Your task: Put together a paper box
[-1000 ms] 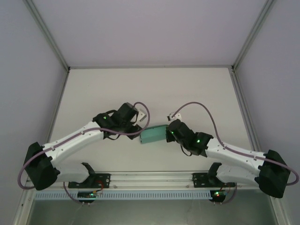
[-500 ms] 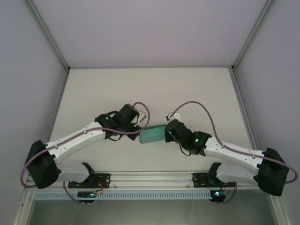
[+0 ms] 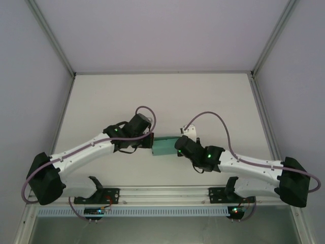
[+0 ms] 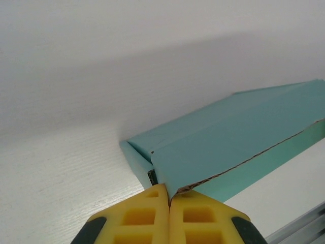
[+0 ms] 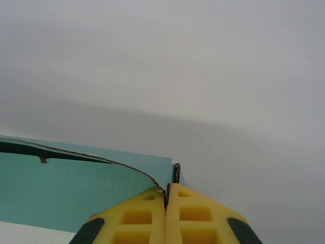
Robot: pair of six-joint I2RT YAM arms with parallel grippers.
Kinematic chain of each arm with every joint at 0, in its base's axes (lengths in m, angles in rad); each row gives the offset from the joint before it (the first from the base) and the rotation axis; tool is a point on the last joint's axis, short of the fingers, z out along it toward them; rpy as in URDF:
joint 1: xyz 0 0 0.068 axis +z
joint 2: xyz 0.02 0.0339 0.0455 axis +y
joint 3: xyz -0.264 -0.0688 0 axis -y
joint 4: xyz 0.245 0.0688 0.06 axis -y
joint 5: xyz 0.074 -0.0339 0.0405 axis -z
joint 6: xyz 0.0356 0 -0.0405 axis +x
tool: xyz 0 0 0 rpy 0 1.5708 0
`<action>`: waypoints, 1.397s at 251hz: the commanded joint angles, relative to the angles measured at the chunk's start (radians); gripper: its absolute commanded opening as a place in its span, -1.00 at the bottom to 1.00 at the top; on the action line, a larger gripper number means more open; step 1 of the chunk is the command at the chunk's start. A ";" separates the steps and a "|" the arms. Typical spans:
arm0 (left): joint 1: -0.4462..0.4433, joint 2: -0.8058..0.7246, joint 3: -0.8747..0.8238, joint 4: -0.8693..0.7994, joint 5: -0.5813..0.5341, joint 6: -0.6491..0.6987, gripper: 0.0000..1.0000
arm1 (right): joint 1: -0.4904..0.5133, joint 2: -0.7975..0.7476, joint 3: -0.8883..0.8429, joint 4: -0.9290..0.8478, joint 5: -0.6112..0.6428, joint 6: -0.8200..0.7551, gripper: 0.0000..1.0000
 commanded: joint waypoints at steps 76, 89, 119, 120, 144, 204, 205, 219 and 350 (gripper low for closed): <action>-0.126 0.019 -0.177 0.099 -0.130 -0.112 -1.00 | 0.043 0.009 -0.091 0.101 0.016 -0.031 -1.00; -0.141 0.011 -0.219 0.126 -0.140 -0.131 -1.00 | 0.044 -0.004 -0.136 0.146 0.006 -0.060 -1.00; -0.166 -0.012 -0.300 0.156 -0.158 -0.167 -1.00 | 0.044 -0.046 -0.213 0.215 -0.017 -0.076 -1.00; -0.167 -0.013 -0.302 0.157 -0.159 -0.167 -1.00 | 0.044 -0.048 -0.215 0.217 -0.019 -0.078 -1.00; -0.180 -0.023 -0.348 0.187 -0.154 -0.181 -1.00 | 0.044 -0.090 -0.263 0.234 -0.087 -0.081 -0.97; -0.181 -0.046 -0.343 0.160 -0.186 -0.177 -1.00 | -0.016 -0.228 -0.200 0.132 -0.217 -0.124 -0.12; -0.182 -0.047 -0.343 0.160 -0.186 -0.177 -1.00 | -0.018 -0.230 -0.198 0.130 -0.218 -0.125 -0.09; -0.183 -0.052 -0.344 0.158 -0.187 -0.171 -1.00 | -0.051 -0.261 -0.175 0.117 -0.241 -0.133 0.20; -0.189 -0.076 -0.311 0.138 -0.216 -0.136 -0.95 | -0.337 -0.207 -0.137 0.126 -0.466 -0.125 0.59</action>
